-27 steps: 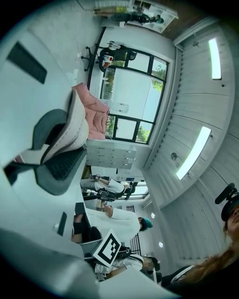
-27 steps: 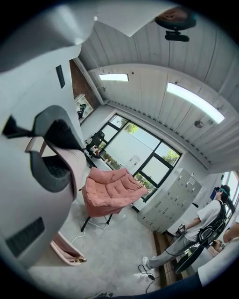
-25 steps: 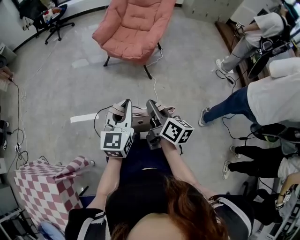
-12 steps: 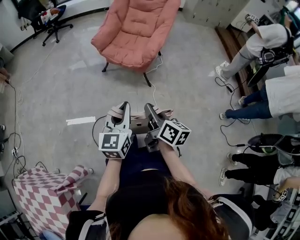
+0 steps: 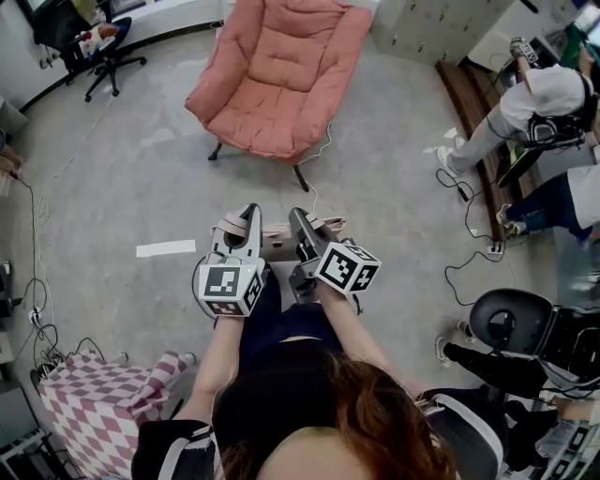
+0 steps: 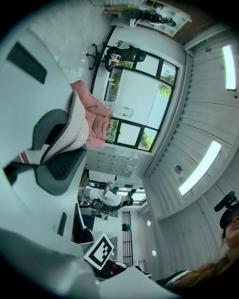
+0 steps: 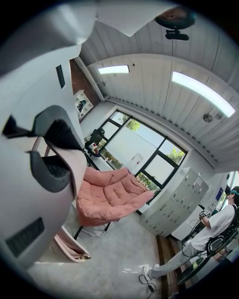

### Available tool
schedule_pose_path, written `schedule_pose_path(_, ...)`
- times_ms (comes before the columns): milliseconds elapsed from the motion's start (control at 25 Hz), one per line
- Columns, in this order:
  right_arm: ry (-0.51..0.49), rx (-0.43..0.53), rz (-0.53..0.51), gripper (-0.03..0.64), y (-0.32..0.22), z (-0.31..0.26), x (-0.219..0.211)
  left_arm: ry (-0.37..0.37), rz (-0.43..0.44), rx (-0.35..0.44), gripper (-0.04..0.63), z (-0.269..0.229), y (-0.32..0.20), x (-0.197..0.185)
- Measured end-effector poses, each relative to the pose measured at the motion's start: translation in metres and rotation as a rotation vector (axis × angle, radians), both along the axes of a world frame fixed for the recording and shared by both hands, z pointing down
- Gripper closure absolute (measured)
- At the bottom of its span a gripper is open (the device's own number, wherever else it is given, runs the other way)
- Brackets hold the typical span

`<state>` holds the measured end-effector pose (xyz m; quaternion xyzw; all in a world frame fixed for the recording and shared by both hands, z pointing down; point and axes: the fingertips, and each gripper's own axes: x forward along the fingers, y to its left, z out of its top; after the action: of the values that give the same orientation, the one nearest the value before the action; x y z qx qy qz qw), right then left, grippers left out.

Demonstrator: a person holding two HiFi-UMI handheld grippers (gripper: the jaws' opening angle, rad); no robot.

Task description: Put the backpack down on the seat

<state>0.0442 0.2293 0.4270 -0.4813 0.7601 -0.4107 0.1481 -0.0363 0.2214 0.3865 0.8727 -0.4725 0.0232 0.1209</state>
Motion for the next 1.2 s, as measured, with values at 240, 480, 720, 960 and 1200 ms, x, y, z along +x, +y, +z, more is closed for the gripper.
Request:
schedule_pose_path(240, 0.020, 0.012, 0.002, 0.578, -0.043, -0.008, -0.011, -0.005, -0.001, 0.008, 0.577, -0.006, -0.043, -0.011)
schedule_pose_path(480, 0.026, -0.005, 0.002, 0.578, -0.075, -0.005, -0.021, 0.005, -0.001, -0.001, 0.577, -0.004, -0.078, -0.021)
schedule_pose_path(720, 0.023, -0.028, 0.013, 0.580, -0.105, 0.004, -0.036, -0.014, 0.014, -0.017, 0.577, 0.004, -0.110, -0.035)
schedule_pose_path(960, 0.013, -0.039, 0.027, 0.578, -0.130, 0.011, -0.048, -0.032, 0.031, -0.013, 0.577, 0.008, -0.137, -0.046)
schedule_pose_path(1200, 0.024, -0.029, 0.029, 0.580, -0.156, 0.013, -0.056, -0.027, 0.033, -0.015, 0.577, 0.012, -0.163, -0.054)
